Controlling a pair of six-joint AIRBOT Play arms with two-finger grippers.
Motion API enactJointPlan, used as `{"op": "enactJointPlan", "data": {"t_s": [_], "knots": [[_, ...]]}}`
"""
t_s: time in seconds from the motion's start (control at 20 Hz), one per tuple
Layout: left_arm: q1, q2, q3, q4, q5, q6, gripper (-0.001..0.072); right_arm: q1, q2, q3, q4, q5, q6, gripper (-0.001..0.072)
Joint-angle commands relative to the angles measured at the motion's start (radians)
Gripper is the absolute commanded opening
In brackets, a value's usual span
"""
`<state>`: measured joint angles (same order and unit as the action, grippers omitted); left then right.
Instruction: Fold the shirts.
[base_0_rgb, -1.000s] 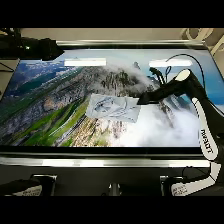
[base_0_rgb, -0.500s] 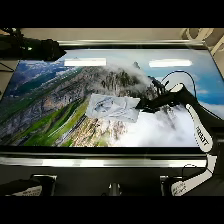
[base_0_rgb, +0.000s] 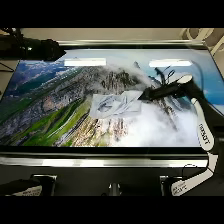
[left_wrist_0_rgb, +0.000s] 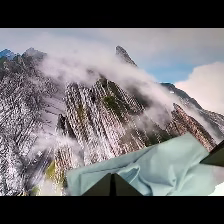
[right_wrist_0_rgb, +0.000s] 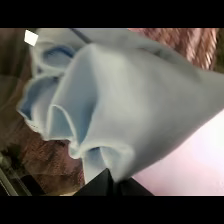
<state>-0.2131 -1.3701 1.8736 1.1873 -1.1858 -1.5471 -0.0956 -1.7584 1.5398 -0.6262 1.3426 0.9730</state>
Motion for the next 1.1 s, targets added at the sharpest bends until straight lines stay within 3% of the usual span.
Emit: {"op": "enactJointPlan", "data": {"t_s": [0.0, 0.15, 0.35, 0.75, 1.05], "knots": [[0.0, -0.002, 0.0, 0.0, 0.013, 0.006, 0.0023, -0.102, 0.062, 0.261, 0.019, 0.164, -0.042, 0.0013], [0.0, -0.003, 0.0, 0.0, 0.024, 0.006, 0.0023, -0.238, 0.089, 0.413, 0.014, 0.19, 0.059, 0.0013], [0.0, -0.004, 0.0, 0.0, 0.024, 0.006, 0.0023, -0.412, 0.091, 0.451, -0.013, 0.243, 0.07, 0.0012], [0.0, -0.005, 0.0, 0.0, 0.023, 0.006, 0.0023, -0.717, 0.091, 0.45, -0.341, 0.251, 0.063, 0.0013], [0.0, -0.006, 0.0, 0.0, 0.023, 0.005, 0.0023, -0.845, 0.093, 0.34, -0.678, 0.422, 0.064, 0.0014]]}}
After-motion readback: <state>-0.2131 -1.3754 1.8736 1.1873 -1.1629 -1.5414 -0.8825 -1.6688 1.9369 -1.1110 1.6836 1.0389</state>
